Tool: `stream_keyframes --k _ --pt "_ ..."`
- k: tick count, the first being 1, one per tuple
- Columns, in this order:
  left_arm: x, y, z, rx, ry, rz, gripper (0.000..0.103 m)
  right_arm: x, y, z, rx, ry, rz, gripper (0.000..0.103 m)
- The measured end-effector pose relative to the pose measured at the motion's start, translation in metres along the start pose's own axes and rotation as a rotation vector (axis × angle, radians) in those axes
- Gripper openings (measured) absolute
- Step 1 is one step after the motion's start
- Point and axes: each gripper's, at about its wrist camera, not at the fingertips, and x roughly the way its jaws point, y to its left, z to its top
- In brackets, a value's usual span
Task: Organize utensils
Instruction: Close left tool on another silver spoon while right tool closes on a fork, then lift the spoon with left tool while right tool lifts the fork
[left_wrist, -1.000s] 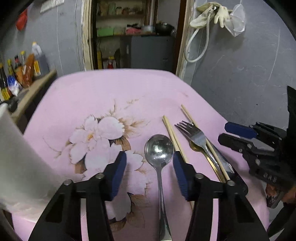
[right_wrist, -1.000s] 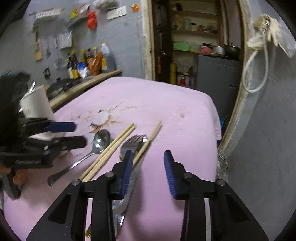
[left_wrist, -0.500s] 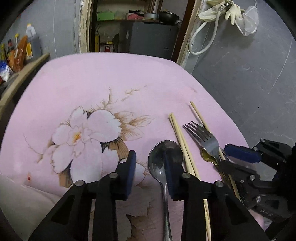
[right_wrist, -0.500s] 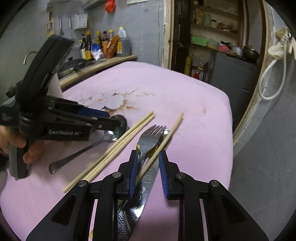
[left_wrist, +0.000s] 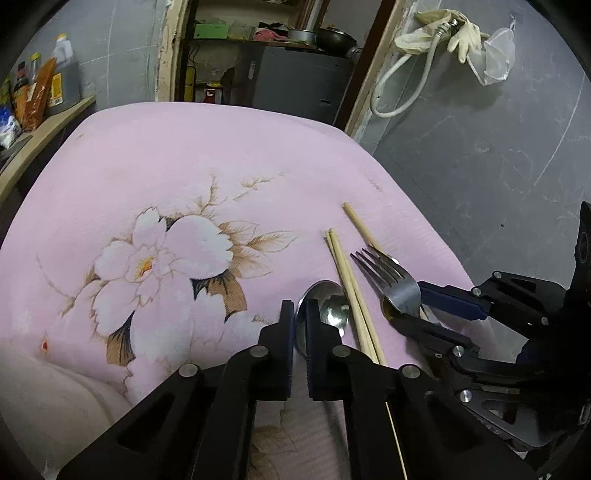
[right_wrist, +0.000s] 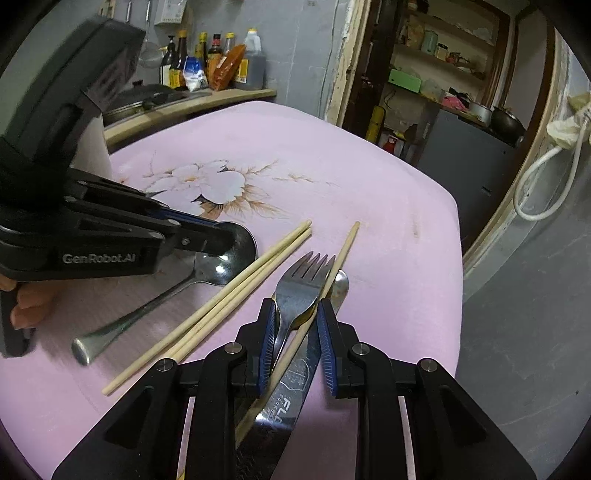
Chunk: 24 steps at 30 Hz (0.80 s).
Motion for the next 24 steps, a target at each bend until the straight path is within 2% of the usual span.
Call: stream_keyframes --k 9,13,19,24 --pt "-0.014 -0.006 -0.007 -0.037 -0.007 0.013 0.000 -0.005 0.005 -0.003 -0.022 -0.023 -0.046 0.019" --pt "-0.020 -0.003 -0.016 -0.062 0.004 0.001 0.000 -0.013 -0.007 -0.010 0.054 -0.045 -0.036 0.019" --pt "-0.027 -0.010 -0.026 -0.047 -0.005 -0.009 0.000 -0.026 -0.039 -0.027 0.223 -0.078 0.000 0.019" --pt "-0.025 -0.009 -0.026 -0.053 -0.001 -0.010 0.000 -0.029 -0.048 -0.037 0.275 -0.077 -0.001 0.019"
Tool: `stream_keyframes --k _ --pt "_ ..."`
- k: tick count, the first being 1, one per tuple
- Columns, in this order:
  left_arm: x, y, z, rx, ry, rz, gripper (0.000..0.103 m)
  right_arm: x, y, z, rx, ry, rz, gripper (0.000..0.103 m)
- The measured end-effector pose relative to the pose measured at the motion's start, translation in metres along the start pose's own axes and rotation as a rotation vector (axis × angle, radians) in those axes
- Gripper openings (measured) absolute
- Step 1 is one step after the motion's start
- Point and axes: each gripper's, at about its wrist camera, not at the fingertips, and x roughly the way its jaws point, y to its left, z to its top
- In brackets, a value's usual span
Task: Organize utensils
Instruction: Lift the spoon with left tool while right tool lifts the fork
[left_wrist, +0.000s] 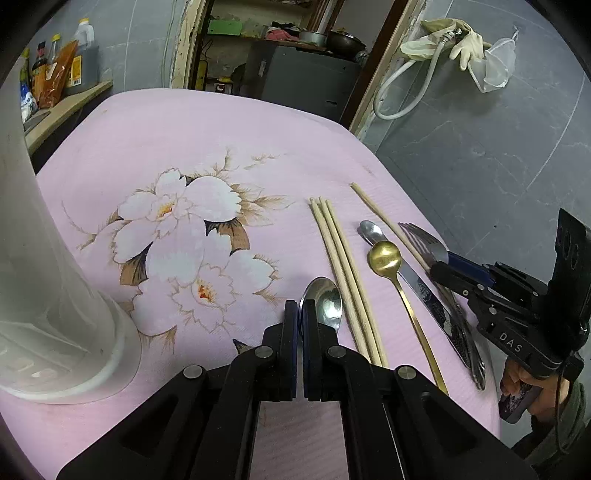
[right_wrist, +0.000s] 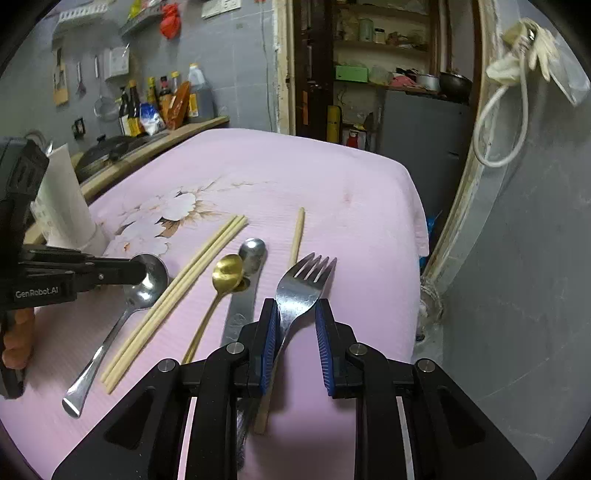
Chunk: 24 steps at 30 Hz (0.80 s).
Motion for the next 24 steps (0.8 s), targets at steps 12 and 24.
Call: stream_keyframes --k 12,24 --pt "-0.001 0.006 -0.002 -0.018 0.005 -0.021 0.000 0.022 0.006 0.014 -0.033 0.054 -0.049 0.032" --pt "-0.001 0.006 -0.002 -0.019 0.003 -0.023 0.000 0.027 0.018 0.016 -0.102 0.089 -0.124 0.021"
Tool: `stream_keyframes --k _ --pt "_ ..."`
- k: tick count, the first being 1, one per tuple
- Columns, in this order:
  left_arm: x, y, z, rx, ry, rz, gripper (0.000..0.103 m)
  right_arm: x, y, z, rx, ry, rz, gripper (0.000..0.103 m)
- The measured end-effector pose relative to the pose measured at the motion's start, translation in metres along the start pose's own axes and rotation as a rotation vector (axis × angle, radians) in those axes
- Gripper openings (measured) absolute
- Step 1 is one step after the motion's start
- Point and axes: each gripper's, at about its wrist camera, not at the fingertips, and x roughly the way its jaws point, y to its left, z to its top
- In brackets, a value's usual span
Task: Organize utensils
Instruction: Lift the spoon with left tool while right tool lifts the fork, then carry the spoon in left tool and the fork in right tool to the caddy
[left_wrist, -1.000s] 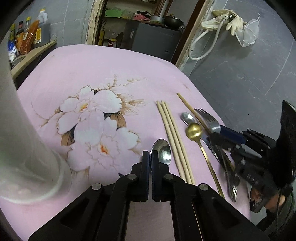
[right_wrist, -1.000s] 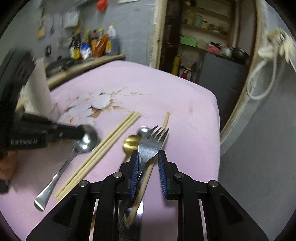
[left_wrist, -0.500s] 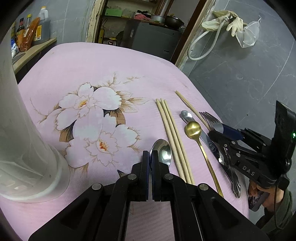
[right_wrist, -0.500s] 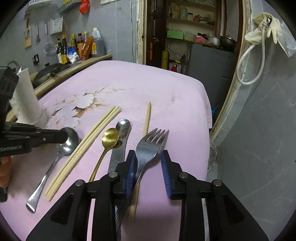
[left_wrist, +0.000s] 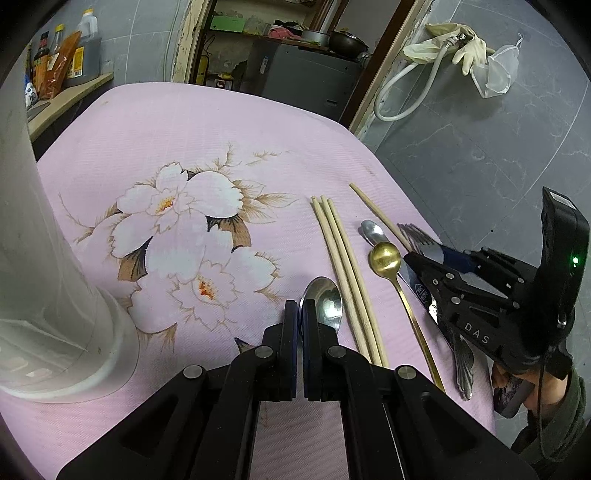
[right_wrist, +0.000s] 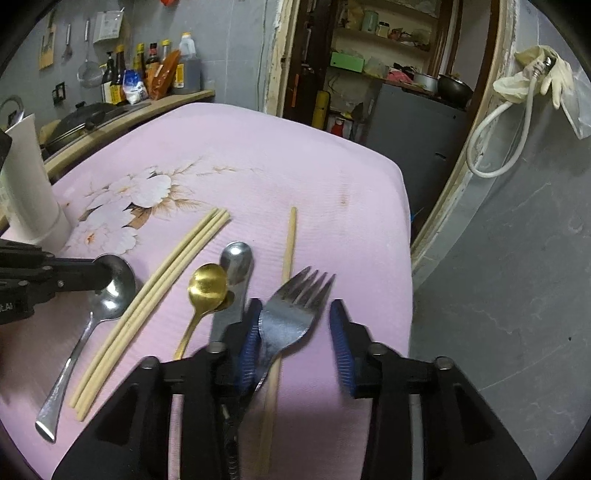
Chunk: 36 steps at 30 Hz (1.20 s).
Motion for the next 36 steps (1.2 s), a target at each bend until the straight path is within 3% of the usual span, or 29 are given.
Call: stream_keyframes --k 4,6,14,19,27,36 --pt "-0.002 -0.001 0.000 0.005 -0.008 0.000 0.000 -0.006 -0.002 -0.004 0.014 -0.019 0.007 0.016" --pt "-0.003 -0.001 0.000 0.008 -0.015 -0.002 0.000 -0.011 -0.005 -0.007 0.036 -0.036 0.019 0.008" --pt "-0.008 -0.003 0.000 0.017 -0.039 -0.011 0.000 -0.040 -0.013 -0.019 0.093 -0.167 0.057 0.005" --pt "-0.018 -0.008 -0.001 0.044 -0.089 -0.026 0.000 -0.060 -0.011 -0.022 0.109 -0.270 0.032 0.004" --pt "-0.051 -0.031 -0.012 0.152 -0.288 0.023 0.000 -0.095 0.008 -0.032 0.071 -0.454 -0.063 0.002" --pt "-0.087 -0.050 -0.031 0.192 -0.548 0.166 0.000 -0.115 0.034 -0.035 0.026 -0.581 -0.123 0.002"
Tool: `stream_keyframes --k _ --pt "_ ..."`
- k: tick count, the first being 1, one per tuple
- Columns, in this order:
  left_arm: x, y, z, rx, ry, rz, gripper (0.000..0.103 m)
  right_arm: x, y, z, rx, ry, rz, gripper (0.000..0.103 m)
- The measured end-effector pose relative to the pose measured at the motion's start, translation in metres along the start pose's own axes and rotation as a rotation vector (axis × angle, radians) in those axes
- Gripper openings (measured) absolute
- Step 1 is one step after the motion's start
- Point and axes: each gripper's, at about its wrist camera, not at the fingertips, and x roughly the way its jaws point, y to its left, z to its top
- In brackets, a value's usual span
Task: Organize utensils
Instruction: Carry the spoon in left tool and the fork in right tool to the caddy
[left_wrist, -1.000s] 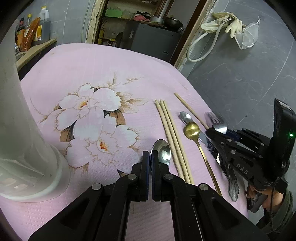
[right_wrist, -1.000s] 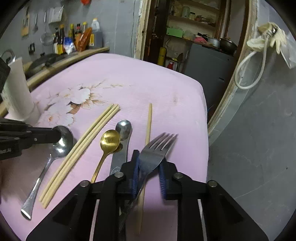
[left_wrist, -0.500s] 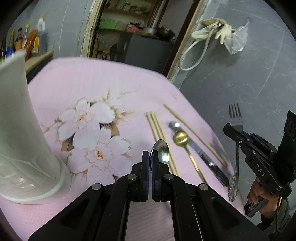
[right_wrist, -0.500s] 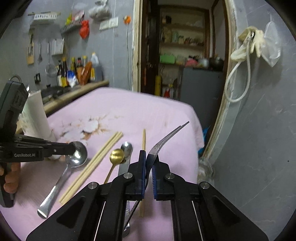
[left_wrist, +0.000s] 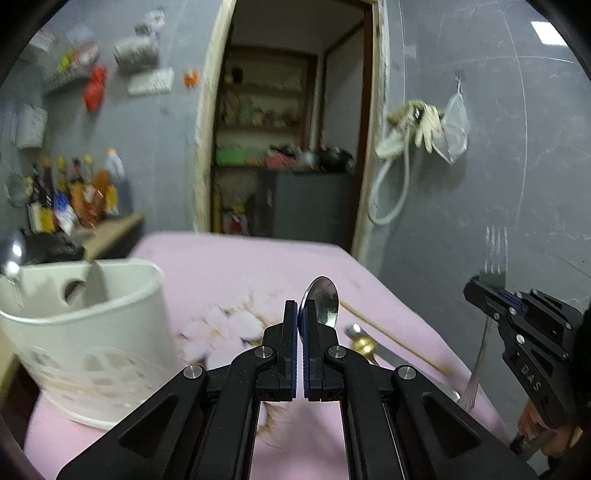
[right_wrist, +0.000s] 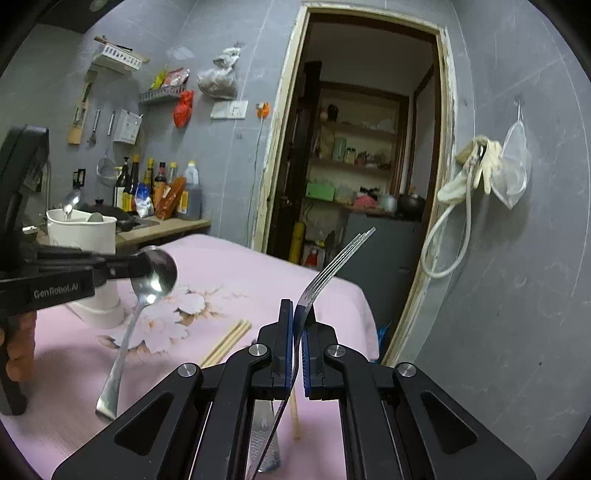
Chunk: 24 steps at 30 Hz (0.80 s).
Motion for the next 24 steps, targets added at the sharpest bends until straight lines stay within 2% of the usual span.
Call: stream_keyframes --k 6,12,18,24 --pt "-0.020 0.003 0.001 0.008 -0.089 0.071 0.000 -0.010 0.012 0.010 -0.008 -0.063 0.001 0.001" --pt "-0.044 0.021 0.009 -0.001 -0.122 0.095 0.000 -0.010 0.027 0.025 -0.020 -0.098 0.034 0.001" --pt "-0.064 0.041 0.017 -0.045 -0.118 0.091 0.000 -0.011 0.040 0.042 -0.026 -0.119 0.091 0.001" --pt "-0.090 0.060 0.032 -0.038 -0.162 0.137 0.000 -0.012 0.055 0.073 -0.010 -0.151 0.181 0.001"
